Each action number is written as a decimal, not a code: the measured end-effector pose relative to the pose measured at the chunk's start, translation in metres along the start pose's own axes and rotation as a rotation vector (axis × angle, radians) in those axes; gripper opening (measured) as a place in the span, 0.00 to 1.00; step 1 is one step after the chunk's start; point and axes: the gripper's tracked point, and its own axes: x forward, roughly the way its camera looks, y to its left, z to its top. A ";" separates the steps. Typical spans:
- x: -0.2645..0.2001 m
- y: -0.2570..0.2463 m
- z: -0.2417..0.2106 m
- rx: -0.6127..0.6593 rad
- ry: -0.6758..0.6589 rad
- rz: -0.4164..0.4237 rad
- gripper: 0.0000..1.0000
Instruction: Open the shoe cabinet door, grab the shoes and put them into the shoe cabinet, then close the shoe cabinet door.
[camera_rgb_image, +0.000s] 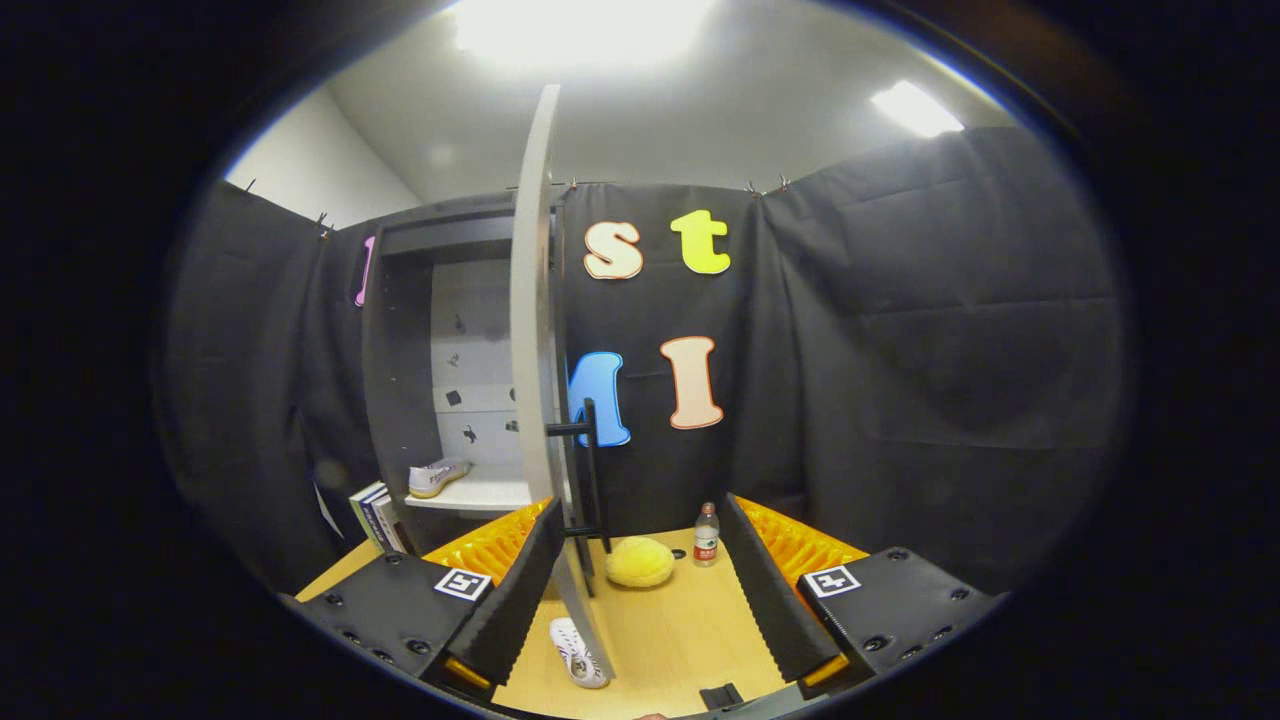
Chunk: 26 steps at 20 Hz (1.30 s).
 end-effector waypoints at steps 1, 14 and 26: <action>-0.002 0.008 0.000 0.008 0.004 0.006 0.98; 0.011 0.177 -0.028 -0.024 0.064 0.299 0.98; 0.099 0.250 -0.161 -0.135 0.324 0.451 0.99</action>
